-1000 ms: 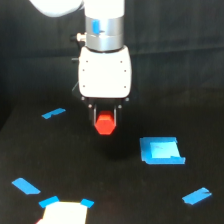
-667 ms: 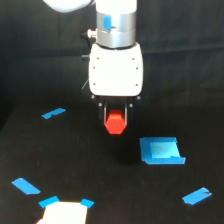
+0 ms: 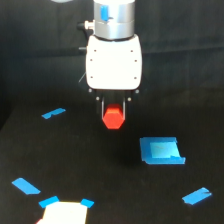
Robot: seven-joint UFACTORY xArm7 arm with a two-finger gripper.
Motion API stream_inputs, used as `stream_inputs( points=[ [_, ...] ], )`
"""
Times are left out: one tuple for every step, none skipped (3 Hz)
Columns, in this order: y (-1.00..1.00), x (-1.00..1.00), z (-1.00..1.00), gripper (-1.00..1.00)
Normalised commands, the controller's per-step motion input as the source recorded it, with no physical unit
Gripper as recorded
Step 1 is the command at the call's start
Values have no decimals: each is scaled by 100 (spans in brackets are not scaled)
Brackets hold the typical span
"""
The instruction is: Pick up the red object from the table
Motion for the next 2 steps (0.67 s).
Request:
stream_inputs(
  points=[
    [-72,-31,10,-100],
    [-40,-23,38,-39]
  ],
)
